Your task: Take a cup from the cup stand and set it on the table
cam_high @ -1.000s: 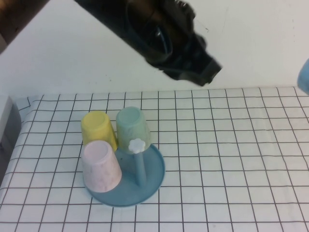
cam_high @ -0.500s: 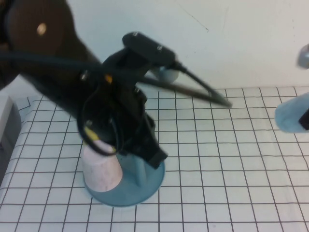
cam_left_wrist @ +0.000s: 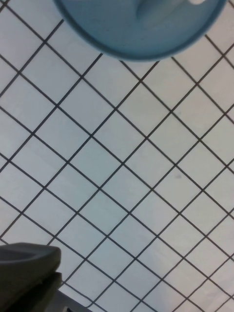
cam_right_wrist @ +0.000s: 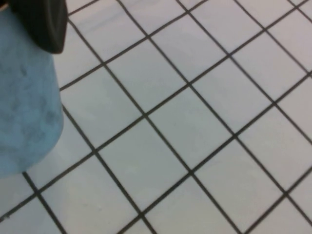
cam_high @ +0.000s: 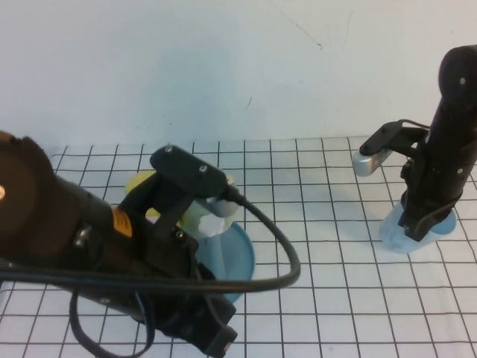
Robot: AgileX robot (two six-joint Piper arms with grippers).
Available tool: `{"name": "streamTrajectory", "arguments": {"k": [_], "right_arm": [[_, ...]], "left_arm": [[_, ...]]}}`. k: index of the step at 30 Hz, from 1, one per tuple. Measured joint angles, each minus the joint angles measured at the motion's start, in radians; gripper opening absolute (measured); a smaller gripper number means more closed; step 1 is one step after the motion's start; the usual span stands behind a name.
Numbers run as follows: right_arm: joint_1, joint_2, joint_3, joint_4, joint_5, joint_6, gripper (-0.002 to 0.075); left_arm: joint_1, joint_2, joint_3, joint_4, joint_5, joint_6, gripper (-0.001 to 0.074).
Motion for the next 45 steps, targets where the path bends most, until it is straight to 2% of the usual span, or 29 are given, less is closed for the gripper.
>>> {"name": "streamTrajectory", "arguments": {"k": [6,13,17,21,24,27,29,33,37,41,45], "right_arm": [[0.002,0.08,-0.079,-0.011,0.014,0.0,0.0048],[0.002,0.086,-0.183,-0.011,0.015,0.056,0.028],[0.002,0.056,-0.218,-0.011,0.015,0.097,0.0316],[0.002,-0.029,-0.218,-0.011,0.022,0.111,0.0277],[0.002,-0.111,-0.218,-0.011,0.026,0.112,0.0191],[0.002,-0.21,-0.218,-0.011,0.032,0.109,0.0069],[0.002,-0.272,-0.215,-0.011,0.034,0.103,0.0032],[0.002,-0.422,-0.143,-0.011,0.036,0.086,0.0007],[0.002,-0.587,0.011,-0.015,0.033,0.084,0.0003],[0.002,-0.769,0.231,-0.019,-0.064,0.097,0.0001],[0.002,-0.957,0.454,-0.019,-0.198,0.139,0.0]], "left_arm": [[-0.002,-0.002,0.042,-0.008,-0.023,0.0,0.0001],[-0.002,-0.024,0.044,-0.012,-0.092,0.005,0.0001],[-0.002,-0.053,0.044,-0.005,-0.155,0.022,0.0001],[-0.002,-0.098,0.044,0.048,-0.204,0.026,0.0001],[-0.002,-0.14,0.044,0.115,-0.235,0.021,0.0001],[-0.002,-0.189,0.044,0.206,-0.262,-0.015,0.0001],[-0.002,-0.227,0.044,0.284,-0.264,-0.059,0.0],[-0.002,-0.303,0.045,0.449,-0.262,-0.164,-0.0001],[-0.002,-0.377,0.045,0.562,-0.258,-0.251,-0.0001],[-0.002,-0.446,0.057,0.602,-0.269,-0.292,-0.0001],[-0.002,-0.529,0.162,0.618,-0.353,-0.313,-0.0001]]}}
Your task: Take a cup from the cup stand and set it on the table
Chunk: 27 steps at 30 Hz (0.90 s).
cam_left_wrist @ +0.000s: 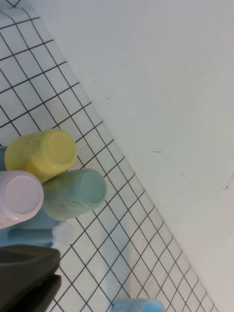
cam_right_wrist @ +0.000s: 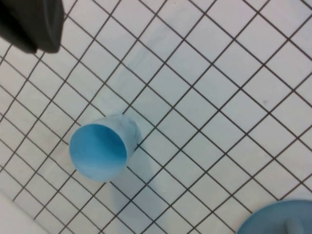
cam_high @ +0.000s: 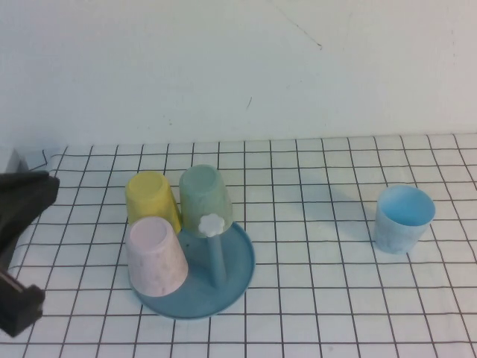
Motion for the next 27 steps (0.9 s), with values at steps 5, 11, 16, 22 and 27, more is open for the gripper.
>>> {"name": "streamTrajectory", "arguments": {"k": [5,11,16,22,27], "right_arm": [[0.0,-0.204,0.277,0.0,-0.161,0.031,0.0],[0.0,-0.473,0.561,0.019,-0.319,0.038,0.0],[0.0,-0.638,0.693,0.031,-0.367,0.038,0.0],[0.0,-0.708,0.723,0.033,-0.373,0.04,-0.0001],[0.0,-0.708,0.723,0.033,-0.373,0.04,-0.0001]], "left_arm": [[0.0,-0.096,0.208,0.007,-0.144,-0.002,-0.0001],[0.0,-0.139,0.433,-0.016,-0.279,-0.006,-0.0001],[0.0,-0.139,0.495,-0.079,-0.351,-0.01,-0.0001],[0.0,-0.139,0.499,-0.087,-0.41,-0.016,-0.0001],[0.0,-0.139,0.499,-0.091,-0.41,-0.017,-0.0001]]}}
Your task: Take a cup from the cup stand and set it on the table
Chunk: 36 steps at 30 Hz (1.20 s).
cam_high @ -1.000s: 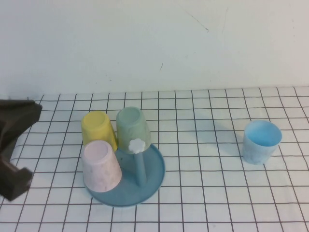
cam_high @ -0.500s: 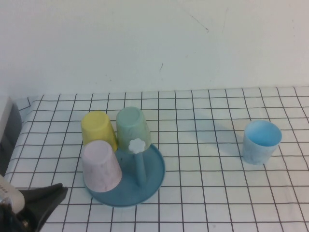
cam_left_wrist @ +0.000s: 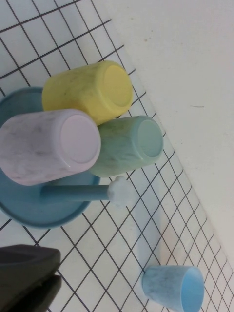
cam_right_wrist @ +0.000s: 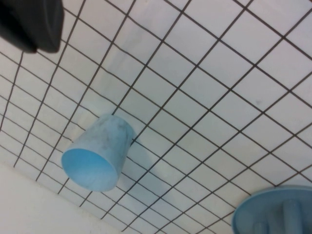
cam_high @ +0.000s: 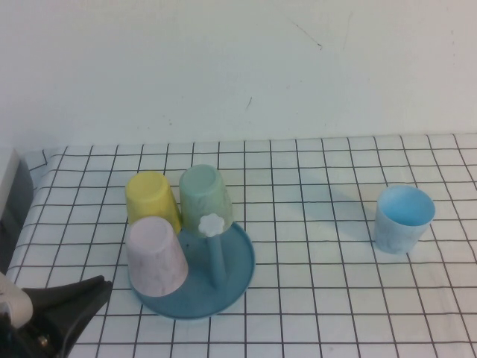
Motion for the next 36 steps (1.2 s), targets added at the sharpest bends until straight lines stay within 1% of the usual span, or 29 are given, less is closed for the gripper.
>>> {"name": "streamTrajectory", "arguments": {"k": [11,14,17,24,28,32,36], "right_arm": [[0.0,0.0,0.0,0.0,0.002,0.0,-0.0001],[0.0,0.0,0.0,0.001,0.004,0.0,-0.0001],[0.0,0.0,0.0,0.001,0.006,0.0,-0.0001],[0.0,0.0,0.0,0.007,0.007,0.0,-0.0001],[0.0,0.0,0.0,0.01,0.015,0.0,-0.0001],[0.0,0.0,0.0,0.01,0.024,0.0,-0.0001],[0.0,0.0,0.0,0.01,0.034,0.0,-0.0001]], "left_arm": [[0.0,0.0,0.002,0.0,0.003,0.0,-0.0001],[0.003,-0.017,0.033,0.0,-0.025,0.003,-0.0001],[0.071,-0.083,0.084,-0.004,-0.05,0.011,-0.0001],[0.349,-0.28,0.275,-0.045,-0.253,0.013,-0.0001],[0.482,-0.397,0.392,-0.063,-0.279,0.013,-0.0002],[0.549,-0.496,0.431,-0.1,-0.195,0.015,-0.0002],[0.561,-0.55,0.431,-0.116,0.022,0.015,-0.0002]]}}
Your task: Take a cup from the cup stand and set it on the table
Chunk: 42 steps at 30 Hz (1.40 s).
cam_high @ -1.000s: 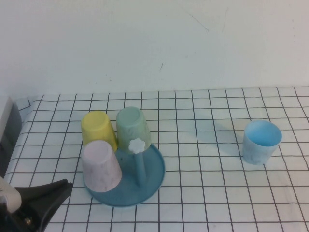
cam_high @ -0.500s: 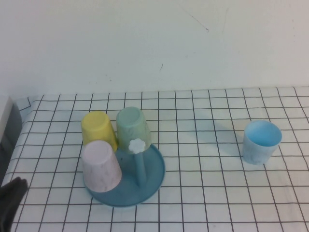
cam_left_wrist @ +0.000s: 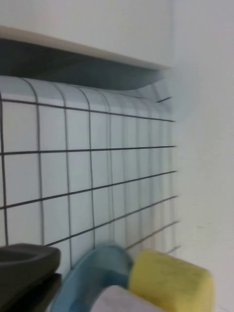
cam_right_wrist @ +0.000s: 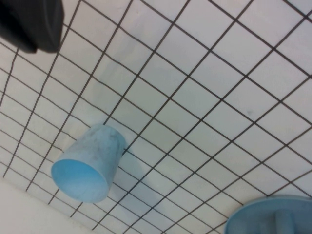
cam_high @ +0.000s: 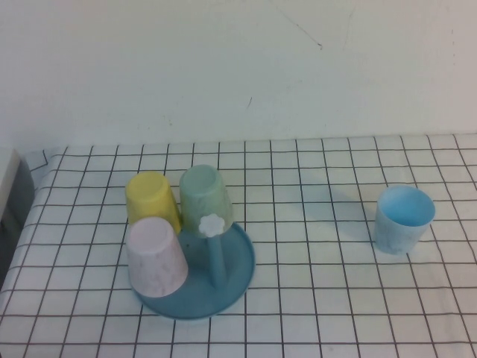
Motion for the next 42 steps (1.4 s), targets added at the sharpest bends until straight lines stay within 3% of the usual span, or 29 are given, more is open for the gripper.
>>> {"name": "streamTrajectory", "arguments": {"k": [33,37,42], "right_arm": [[0.0,0.0,0.008,0.002,0.007,0.0,-0.0002],[-0.025,-0.02,0.063,0.0,-0.113,0.0,-0.0002],[-0.163,-0.153,0.201,0.008,-0.398,0.052,-0.0002]], "left_arm": [[0.0,-0.002,-0.002,-0.011,0.054,0.042,-0.0002],[0.0,-0.002,-0.002,-0.011,0.054,0.042,-0.0002],[0.0,-0.002,-0.002,-0.011,0.054,0.042,-0.0002]]}}
